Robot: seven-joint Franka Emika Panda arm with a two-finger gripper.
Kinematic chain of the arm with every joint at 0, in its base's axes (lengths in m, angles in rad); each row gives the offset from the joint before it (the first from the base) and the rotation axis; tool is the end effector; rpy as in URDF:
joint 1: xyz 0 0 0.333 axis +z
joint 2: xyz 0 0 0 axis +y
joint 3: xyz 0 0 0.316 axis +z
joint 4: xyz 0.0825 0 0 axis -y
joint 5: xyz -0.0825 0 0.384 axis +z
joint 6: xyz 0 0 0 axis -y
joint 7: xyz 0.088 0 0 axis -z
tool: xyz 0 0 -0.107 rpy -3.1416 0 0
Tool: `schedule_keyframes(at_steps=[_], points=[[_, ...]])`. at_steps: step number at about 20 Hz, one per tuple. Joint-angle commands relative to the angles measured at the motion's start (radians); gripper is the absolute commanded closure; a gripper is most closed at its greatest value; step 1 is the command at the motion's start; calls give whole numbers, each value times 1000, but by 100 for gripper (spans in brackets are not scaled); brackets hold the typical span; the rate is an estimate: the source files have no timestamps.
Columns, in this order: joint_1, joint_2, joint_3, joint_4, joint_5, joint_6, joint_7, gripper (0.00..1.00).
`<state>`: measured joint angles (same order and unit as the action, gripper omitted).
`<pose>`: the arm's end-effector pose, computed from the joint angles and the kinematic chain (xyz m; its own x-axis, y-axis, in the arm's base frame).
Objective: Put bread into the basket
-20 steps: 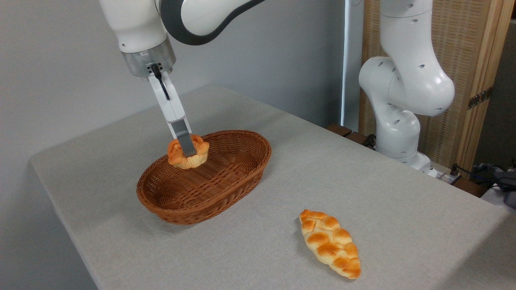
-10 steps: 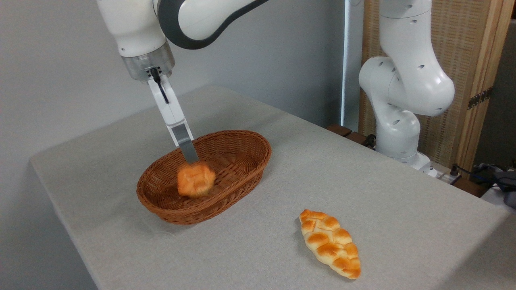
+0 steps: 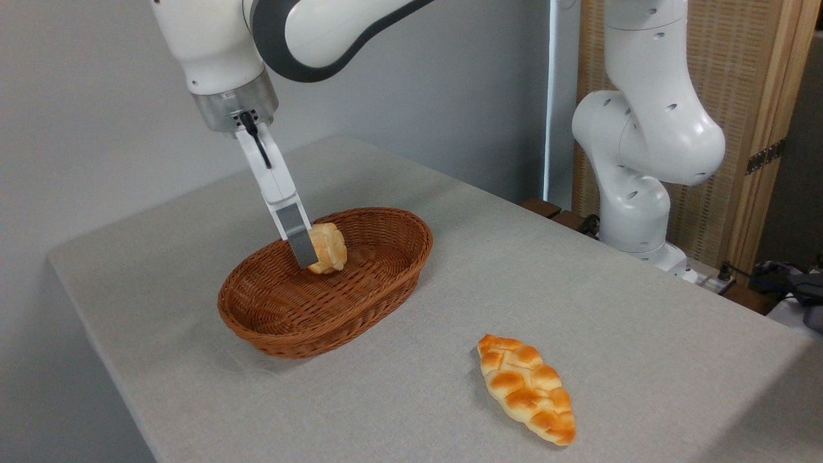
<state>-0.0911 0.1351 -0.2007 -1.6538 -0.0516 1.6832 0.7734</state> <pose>0.5681 -0.1695 0.5186 0.4908 -0.8710 -0.0199 -0.8629 -0.4891 0.1273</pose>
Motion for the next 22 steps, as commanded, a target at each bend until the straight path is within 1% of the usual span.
schedule_keyframes(at_steps=[1,4,5,7,9,13,15,18,22], points=[[5,-48,53,15,-2,-30,-13,0],[5,-55,93,17,-1,-30,-13,0],[5,-64,121,17,-1,-30,-11,0],[5,-91,151,17,-2,-28,-13,0],[5,-91,174,17,-1,-30,-14,0],[5,-107,240,17,2,-28,1,0],[5,-107,245,17,2,-28,-8,0],[5,-115,286,17,1,-25,-8,0],[5,-118,303,17,2,-25,0,0]])
